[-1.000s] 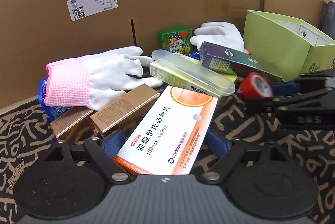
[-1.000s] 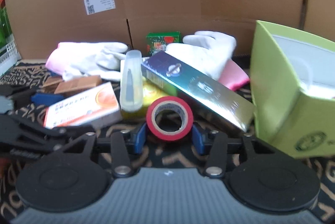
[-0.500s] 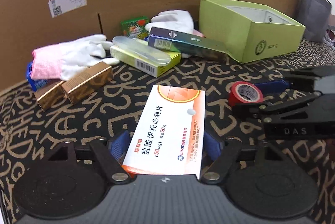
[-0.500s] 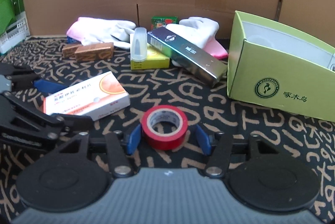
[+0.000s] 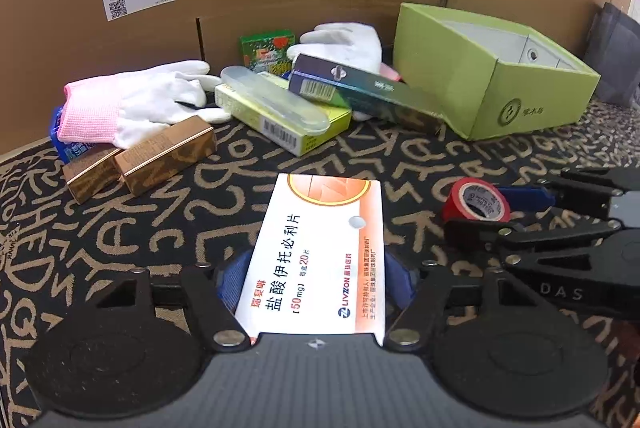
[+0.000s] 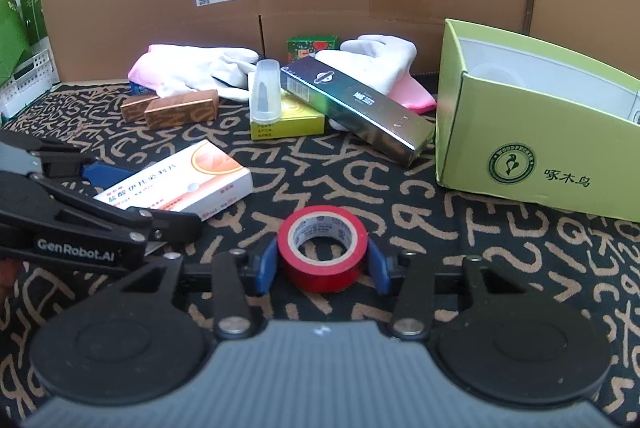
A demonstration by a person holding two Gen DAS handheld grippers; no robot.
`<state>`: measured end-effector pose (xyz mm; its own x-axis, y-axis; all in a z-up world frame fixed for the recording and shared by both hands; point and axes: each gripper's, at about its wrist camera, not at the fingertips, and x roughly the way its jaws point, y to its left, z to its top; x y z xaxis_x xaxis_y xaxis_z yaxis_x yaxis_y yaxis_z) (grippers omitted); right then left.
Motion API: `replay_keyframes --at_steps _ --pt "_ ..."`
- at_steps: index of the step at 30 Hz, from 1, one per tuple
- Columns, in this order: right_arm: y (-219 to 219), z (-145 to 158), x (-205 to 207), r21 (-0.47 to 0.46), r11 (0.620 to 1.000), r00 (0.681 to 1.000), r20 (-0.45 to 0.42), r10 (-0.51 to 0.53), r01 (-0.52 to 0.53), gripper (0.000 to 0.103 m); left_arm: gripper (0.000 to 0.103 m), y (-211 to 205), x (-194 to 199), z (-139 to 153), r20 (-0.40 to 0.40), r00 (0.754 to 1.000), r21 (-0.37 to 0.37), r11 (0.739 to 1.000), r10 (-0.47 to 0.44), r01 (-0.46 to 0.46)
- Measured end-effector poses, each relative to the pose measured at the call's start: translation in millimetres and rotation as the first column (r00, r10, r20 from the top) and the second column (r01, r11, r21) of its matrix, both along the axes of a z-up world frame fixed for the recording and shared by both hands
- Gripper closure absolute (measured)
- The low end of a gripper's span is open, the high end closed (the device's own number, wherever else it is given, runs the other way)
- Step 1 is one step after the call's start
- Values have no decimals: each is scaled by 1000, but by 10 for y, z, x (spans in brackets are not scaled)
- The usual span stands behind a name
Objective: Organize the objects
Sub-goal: 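Lower the medicine box and red tape into the shoebox and open both tools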
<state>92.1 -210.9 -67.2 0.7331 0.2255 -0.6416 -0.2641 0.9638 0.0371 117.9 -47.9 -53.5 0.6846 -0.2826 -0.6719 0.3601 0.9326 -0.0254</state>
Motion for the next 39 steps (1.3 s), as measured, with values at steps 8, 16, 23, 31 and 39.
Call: replay_keyframes --at_steps 8,16,23,31,39 --pt "-366 383 -115 36 999 995 92 -32 29 57 33 -286 -31 476 89 994 -76 995 -60 67" --pt "-1047 976 -249 26 987 957 245 -159 157 57 33 -905 180 1054 169 971 -168 966 -167 195" --pt "-1625 1193 34 -21 953 915 287 -285 303 57 33 -1539 588 1176 156 966 -238 941 -208 241" --pt "-2092 884 697 -109 927 919 215 -331 359 57 33 -2209 987 949 180 957 -213 941 -228 264" --pt "-2243 555 1108 -140 920 928 135 -348 366 57 33 -2444 1356 633 123 969 -192 952 -216 237"
